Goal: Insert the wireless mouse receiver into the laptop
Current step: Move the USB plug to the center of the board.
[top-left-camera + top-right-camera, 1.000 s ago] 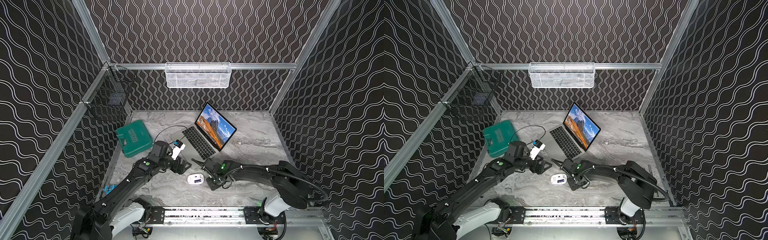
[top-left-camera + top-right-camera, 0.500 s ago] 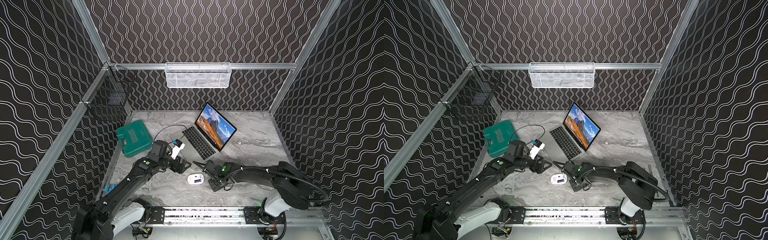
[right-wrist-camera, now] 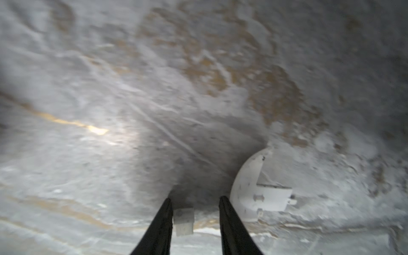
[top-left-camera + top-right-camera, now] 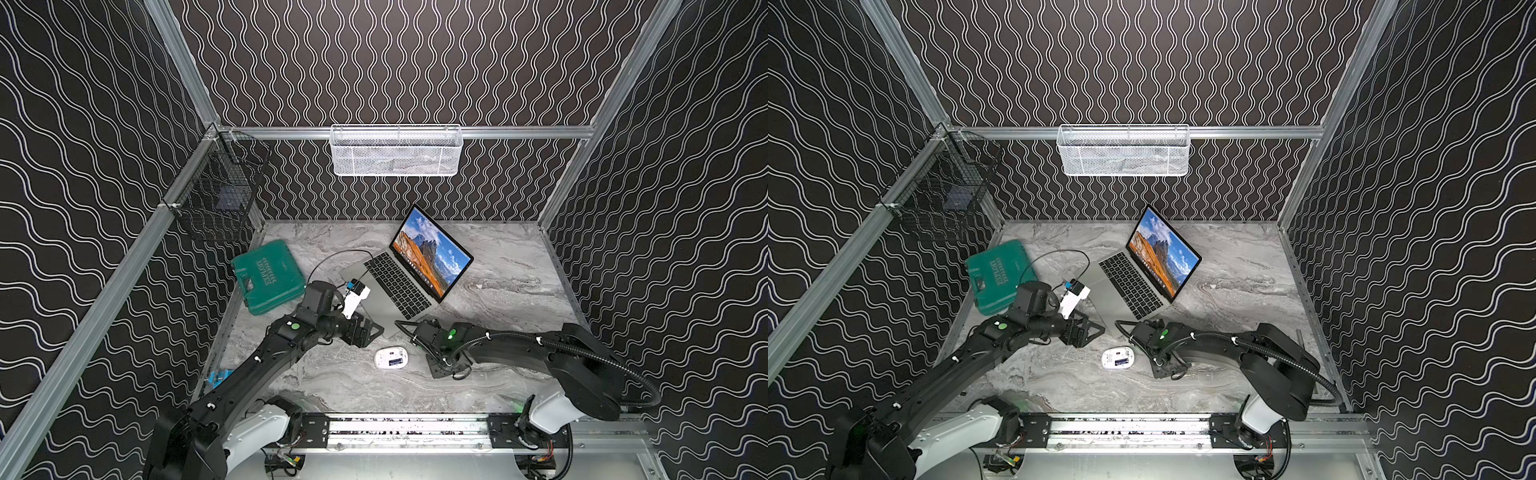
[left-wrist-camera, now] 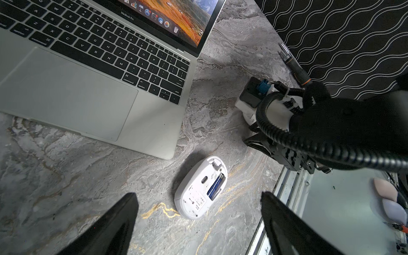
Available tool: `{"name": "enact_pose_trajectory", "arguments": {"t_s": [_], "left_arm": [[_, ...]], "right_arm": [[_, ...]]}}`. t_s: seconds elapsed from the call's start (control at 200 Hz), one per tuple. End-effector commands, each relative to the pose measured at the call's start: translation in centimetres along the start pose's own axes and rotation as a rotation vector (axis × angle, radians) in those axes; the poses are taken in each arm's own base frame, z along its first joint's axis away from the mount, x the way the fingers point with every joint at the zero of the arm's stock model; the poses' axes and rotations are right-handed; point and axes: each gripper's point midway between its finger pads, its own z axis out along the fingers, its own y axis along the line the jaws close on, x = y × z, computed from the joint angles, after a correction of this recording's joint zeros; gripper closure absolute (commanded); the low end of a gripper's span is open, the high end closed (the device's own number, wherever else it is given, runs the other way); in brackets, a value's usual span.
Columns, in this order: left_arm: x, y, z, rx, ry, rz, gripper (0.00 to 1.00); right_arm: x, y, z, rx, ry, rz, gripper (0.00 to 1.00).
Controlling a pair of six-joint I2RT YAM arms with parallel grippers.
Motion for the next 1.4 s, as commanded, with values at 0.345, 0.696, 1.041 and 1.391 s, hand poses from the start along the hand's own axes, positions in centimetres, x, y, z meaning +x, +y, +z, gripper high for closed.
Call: {"name": "enact_pose_trajectory", "arguments": {"t_s": [0.345, 0.696, 1.041, 1.391], "left_arm": [[-0.6, -0.8, 0.1, 0.051, -0.023, -0.005, 0.1], [-0.5, -0.9, 0.2, 0.066, -0.016, -0.009, 0.1], [-0.5, -1.0, 0.1, 0.068, -0.017, -0.009, 0.1], [-0.4, -0.8, 0.2, 0.06, -0.012, -0.011, 0.1]], "right_arm": [[3.1, -4.6, -0.4, 0.176, 0.076, 0.14, 0.66], [5.8, -3.8, 0.1, 0.07, 0.15, 0.224, 0.68], [6.7, -1.4, 1.1, -0.13, 0.168, 0.393, 0.67], [6.3, -1.6, 1.6, -0.096, 0.156, 0.421, 0.84]]}}
